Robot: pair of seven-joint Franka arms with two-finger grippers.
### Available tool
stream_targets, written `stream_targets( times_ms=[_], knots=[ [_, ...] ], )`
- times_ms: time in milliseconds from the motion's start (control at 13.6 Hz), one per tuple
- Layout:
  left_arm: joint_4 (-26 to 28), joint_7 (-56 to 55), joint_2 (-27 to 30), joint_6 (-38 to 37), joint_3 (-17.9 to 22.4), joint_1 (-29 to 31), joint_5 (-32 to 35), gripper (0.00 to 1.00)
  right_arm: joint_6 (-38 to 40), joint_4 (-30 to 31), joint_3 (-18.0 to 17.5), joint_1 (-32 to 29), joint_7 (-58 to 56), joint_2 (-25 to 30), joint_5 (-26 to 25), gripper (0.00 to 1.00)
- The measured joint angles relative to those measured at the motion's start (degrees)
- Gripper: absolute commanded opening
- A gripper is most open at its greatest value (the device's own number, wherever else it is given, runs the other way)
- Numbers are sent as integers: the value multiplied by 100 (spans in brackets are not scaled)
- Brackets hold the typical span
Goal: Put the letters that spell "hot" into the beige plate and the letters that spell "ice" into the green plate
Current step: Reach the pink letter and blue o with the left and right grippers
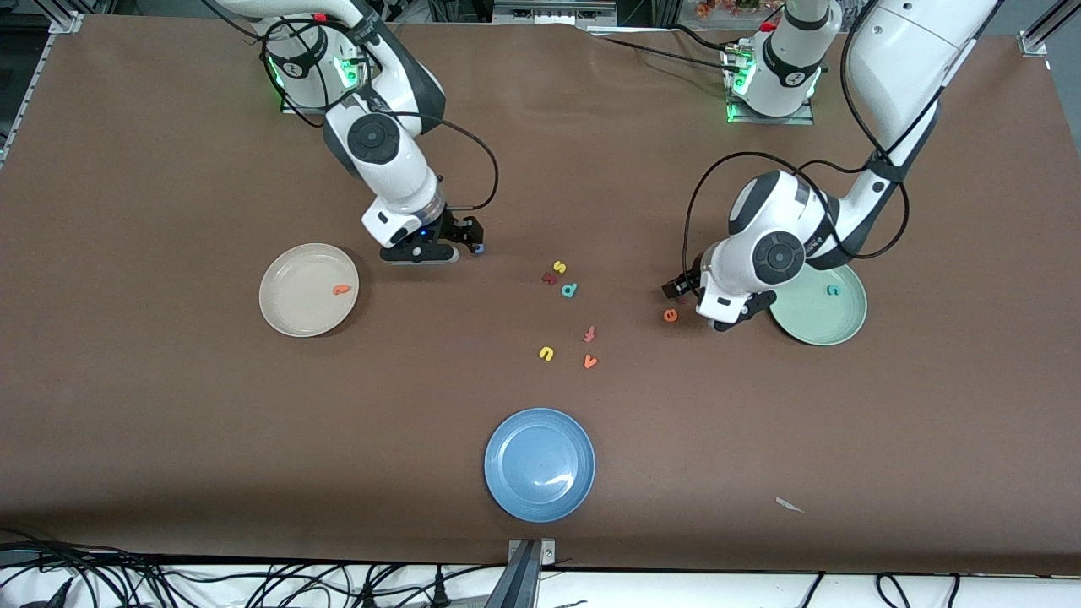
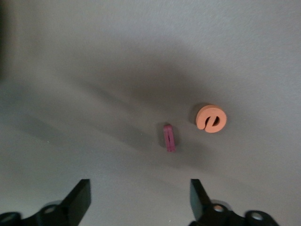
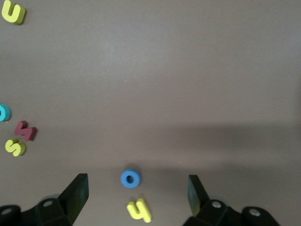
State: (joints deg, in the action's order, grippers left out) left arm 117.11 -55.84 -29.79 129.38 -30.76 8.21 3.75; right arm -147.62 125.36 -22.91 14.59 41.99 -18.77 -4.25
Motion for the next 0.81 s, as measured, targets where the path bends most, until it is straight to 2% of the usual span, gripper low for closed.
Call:
stream_targets(
  times_ms=[220, 513, 807],
  knots=[
    [240, -245, 1, 701, 1, 15, 0, 76, -105, -31, 4, 144, 308, -200, -195, 94],
    [330, -323, 1, 1039, 5, 37, 0, 75, -266, -49, 15, 380, 1331, -620, -1268, 92],
    [387, -333, -1, 1117, 14, 46, 30, 67, -275, -103, 31, 385, 1471, -769, -1445, 87]
  ],
)
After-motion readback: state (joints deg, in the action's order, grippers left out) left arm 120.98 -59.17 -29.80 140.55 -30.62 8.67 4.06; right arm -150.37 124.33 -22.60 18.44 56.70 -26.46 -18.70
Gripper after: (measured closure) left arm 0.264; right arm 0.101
